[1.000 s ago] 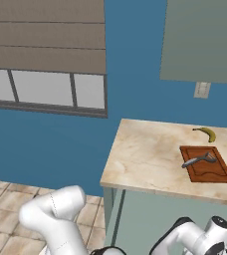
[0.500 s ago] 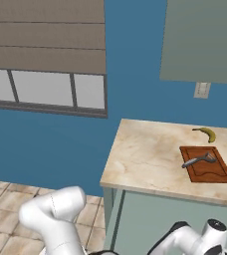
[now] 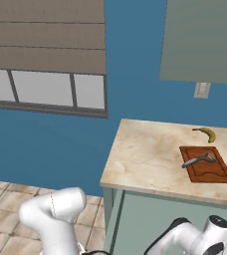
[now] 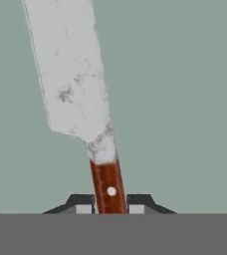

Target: Open the drawer on the right and place the cutting tools on the cutting board.

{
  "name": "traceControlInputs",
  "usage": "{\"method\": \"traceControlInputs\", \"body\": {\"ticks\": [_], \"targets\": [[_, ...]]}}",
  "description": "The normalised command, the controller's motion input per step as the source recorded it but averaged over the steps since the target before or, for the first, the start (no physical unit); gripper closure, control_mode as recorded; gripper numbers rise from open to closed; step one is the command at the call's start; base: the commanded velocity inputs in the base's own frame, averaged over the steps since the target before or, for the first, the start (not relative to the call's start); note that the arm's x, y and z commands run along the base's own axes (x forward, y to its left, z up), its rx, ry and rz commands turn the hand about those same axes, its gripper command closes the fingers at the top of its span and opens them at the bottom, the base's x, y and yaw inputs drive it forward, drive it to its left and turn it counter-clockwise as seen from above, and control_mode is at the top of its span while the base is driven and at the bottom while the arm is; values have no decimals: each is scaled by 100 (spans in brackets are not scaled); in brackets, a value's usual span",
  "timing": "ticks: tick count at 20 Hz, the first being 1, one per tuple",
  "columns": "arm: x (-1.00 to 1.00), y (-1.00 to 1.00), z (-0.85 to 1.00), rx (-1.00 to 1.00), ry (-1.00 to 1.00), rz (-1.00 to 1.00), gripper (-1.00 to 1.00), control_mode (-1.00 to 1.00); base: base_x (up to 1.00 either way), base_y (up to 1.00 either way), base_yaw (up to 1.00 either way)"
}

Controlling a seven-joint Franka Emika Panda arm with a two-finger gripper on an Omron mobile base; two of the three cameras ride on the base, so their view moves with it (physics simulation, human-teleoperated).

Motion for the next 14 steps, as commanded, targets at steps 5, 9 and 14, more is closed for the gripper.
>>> {"method": "traceControlInputs", "body": {"ticks": [5, 9, 14], "targets": [[-1, 13, 100, 5, 0, -6, 100, -100, 0, 0, 0], [-14, 31, 99, 3, 4, -9, 100, -100, 0, 0, 0], [-31, 54, 83, 0, 2, -14, 100, -100, 0, 0, 0]]}}
